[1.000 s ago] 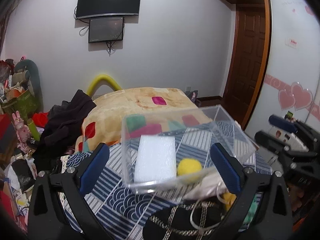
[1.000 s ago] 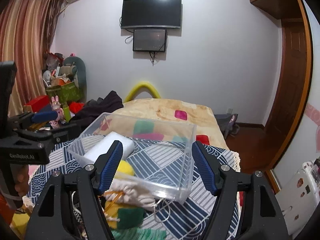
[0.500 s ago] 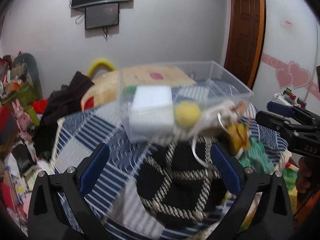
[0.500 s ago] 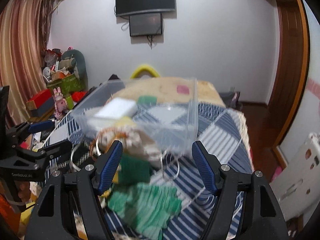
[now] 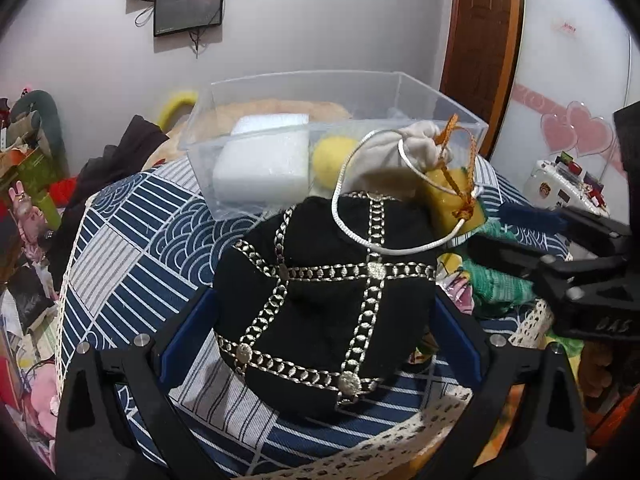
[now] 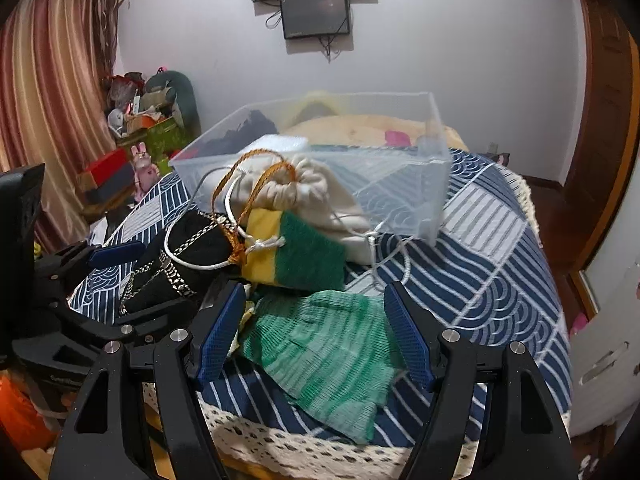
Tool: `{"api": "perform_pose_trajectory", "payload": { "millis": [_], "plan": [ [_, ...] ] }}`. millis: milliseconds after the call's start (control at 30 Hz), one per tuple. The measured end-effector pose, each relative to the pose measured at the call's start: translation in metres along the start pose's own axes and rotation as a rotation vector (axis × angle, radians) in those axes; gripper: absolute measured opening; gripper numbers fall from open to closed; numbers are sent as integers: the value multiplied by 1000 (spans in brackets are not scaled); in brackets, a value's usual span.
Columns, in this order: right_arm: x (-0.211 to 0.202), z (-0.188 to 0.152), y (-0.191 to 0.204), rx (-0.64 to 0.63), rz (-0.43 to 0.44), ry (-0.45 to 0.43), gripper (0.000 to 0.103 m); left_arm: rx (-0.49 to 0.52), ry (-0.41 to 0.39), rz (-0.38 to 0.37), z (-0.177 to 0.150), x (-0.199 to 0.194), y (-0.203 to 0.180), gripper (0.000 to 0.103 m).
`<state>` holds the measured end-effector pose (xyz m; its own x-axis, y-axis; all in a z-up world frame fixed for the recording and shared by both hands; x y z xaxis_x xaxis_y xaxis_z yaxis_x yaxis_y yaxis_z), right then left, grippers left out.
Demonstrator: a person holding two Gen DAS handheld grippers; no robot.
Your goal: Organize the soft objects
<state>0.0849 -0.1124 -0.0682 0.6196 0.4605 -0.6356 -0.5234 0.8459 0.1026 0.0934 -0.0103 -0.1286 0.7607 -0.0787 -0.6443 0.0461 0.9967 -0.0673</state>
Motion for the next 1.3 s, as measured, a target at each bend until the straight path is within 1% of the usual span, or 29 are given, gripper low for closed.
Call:
{"api": "perform_pose_trajectory", "payload": {
  "millis": [133, 233, 267, 333, 400, 433, 467, 500, 567, 600, 633, 700, 733, 867, 1033, 1300],
  "plan": [
    [11, 2, 5, -6, 8, 3, 69, -13, -42, 16, 4, -8, 7, 101],
    [15, 4, 7, -3, 10, 0, 68, -33, -65, 23, 7, -13, 15, 92],
    [15, 5, 7, 1, 10, -4, 67, -39, -68, 23, 8, -14, 18, 90],
    [14, 7, 5, 12, 17, -9, 59, -50, -69, 20, 9, -15, 24, 87],
    [14, 8, 3, 28, 41, -6, 49, -73, -74, 26, 11, -14, 32, 84],
    [14, 7, 2, 36, 59, -5, 46, -81, -70, 24, 11, -13, 35, 82],
    [14, 8, 3, 35, 68, -5, 39, -93, -66, 16, 12, -11, 38, 78],
    [14, 7, 3, 34, 72, -6, 36, -100, -63, 10, 13, -10, 39, 74],
    [11, 6, 5, 25, 61, -17, 34, -115, -56, -14, 13, -6, 41, 48],
    [9, 5, 6, 21, 57, -21, 33, -115, -48, -31, 13, -5, 40, 42],
    [8, 5, 6, 18, 56, -24, 32, -115, -41, -39, 13, -3, 39, 31],
    [3, 6, 5, 20, 52, -36, 32, -114, -26, -46, 13, -1, 39, 26],
    [-1, 5, 4, 24, 53, -41, 31, -117, -23, -47, 13, 0, 40, 20],
    [-10, 10, -1, 33, 43, -63, 31, -142, -47, -59, 15, -9, 47, 14],
    [-25, 12, -10, 45, 22, -102, 31, -137, -100, -52, 23, -29, 50, 13],
    [-45, 26, -13, 55, 9, -169, 31, -133, -198, -44, 43, -61, 49, 12]
  ]
}}
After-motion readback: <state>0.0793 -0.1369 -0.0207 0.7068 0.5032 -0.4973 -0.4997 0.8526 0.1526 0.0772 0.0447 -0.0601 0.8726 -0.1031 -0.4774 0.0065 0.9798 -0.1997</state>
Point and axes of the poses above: each gripper's, at about its wrist camera, not at the fingertips, and x roughly the way its jaws point, y to its left, z to its top, the point moved 2 cm from there along x, roughly the way its jaws point
